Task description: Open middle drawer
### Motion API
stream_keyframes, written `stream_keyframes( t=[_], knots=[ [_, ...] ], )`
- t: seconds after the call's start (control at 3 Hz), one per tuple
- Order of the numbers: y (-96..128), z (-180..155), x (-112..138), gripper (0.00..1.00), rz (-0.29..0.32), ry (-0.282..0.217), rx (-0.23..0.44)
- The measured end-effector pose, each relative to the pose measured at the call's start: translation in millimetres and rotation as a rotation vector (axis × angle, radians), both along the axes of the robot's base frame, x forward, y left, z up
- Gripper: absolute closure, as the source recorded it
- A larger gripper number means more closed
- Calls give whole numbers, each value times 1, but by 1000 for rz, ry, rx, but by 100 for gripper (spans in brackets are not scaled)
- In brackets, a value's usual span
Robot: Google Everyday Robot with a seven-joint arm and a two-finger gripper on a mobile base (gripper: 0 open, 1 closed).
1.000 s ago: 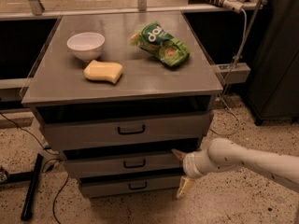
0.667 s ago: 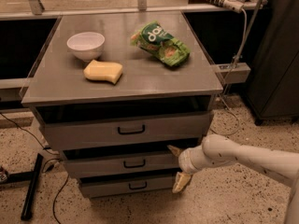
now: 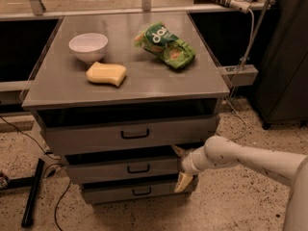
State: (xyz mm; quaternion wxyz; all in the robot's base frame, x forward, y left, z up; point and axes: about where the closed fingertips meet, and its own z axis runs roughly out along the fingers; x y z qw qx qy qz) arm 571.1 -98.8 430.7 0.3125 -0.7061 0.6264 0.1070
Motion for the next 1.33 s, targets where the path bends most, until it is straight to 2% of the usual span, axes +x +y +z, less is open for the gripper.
stream_keyframes(
  t=[0.33,0.67,1.0,1.33],
  knots=[
    [0,-25,17,0,-29,-8,8],
    [0,-26,17,0,-29,-8,8],
    [0,-26,17,19,-29,-8,8],
    [4,-22,20,42,-19,0,13]
  ],
)
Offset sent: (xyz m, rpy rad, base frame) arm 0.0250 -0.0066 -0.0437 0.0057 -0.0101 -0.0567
